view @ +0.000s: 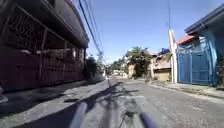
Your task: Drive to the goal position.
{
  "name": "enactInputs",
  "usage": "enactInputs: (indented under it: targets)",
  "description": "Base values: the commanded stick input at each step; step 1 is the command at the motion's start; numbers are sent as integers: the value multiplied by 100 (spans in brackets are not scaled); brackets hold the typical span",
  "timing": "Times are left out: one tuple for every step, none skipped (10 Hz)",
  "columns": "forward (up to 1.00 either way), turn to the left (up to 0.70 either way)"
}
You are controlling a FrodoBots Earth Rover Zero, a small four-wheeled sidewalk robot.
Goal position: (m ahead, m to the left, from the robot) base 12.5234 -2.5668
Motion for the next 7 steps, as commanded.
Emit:
enactInputs:
  targets:
    - [50, 0]
    - [50, 0]
    - [50, 0]
    - [50, 0]
    - [50, 0]
    - [50, 0]
    - [50, -10]
